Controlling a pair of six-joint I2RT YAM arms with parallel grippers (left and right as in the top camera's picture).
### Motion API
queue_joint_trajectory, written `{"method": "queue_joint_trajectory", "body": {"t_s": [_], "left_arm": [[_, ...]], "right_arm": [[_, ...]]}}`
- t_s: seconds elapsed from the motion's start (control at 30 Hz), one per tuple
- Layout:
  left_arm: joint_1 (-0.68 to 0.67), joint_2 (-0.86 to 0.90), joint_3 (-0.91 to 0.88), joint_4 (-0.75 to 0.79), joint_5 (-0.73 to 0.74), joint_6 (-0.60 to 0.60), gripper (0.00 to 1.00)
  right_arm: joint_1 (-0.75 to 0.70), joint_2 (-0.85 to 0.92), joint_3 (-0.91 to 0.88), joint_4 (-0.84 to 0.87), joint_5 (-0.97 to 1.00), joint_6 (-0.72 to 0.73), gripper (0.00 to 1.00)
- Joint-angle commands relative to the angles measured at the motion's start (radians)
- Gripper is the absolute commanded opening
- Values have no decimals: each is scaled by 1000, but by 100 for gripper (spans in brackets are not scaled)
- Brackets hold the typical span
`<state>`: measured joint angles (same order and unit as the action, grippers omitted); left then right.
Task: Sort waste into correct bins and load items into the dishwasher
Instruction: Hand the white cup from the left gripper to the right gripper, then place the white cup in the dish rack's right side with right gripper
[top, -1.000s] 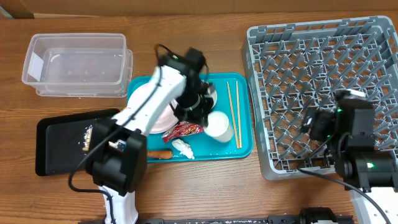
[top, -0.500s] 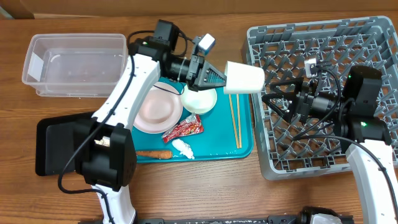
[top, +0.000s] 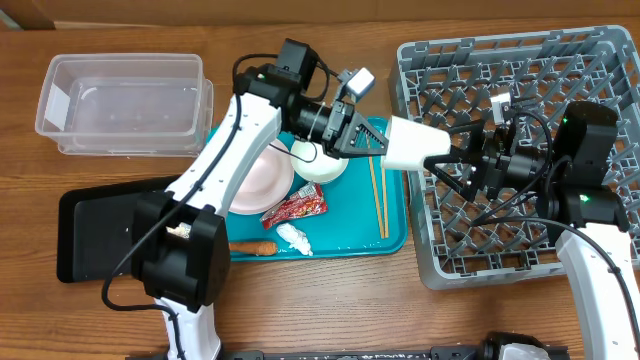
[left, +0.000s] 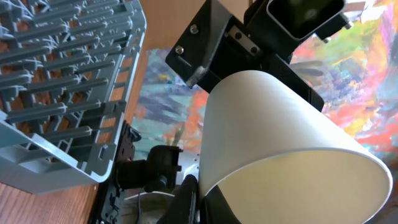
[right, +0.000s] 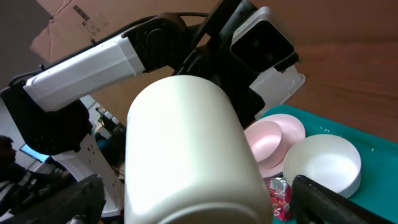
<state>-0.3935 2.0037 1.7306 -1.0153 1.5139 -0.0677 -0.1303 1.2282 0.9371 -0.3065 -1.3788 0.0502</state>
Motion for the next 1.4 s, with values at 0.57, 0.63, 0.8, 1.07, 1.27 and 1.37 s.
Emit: {"method": "queue_joint_trajectory", "body": {"t_s": [0.57, 0.63, 0.8, 1.07, 1.27, 1.37], "left_arm": [[-14, -5, 19, 40, -6, -18, 7], [-14, -5, 19, 46, -58, -5, 43], [6, -14, 19, -111, -661, -14, 63], [195, -135, 19, -220, -1064, -67, 63], [266, -241, 19, -226, -1133, -67, 63], [270, -261, 19, -226, -1133, -67, 63]], "right_arm": [[24, 1, 26, 7, -25, 6, 62], [24, 1, 26, 4, 3, 14, 56], [23, 1, 26, -78, 335, 58, 45], [21, -12, 286, -526, 1057, 28, 38], [-121, -12, 466, -768, 1350, 32, 37], [-289, 14, 466, -832, 1371, 32, 37]]}}
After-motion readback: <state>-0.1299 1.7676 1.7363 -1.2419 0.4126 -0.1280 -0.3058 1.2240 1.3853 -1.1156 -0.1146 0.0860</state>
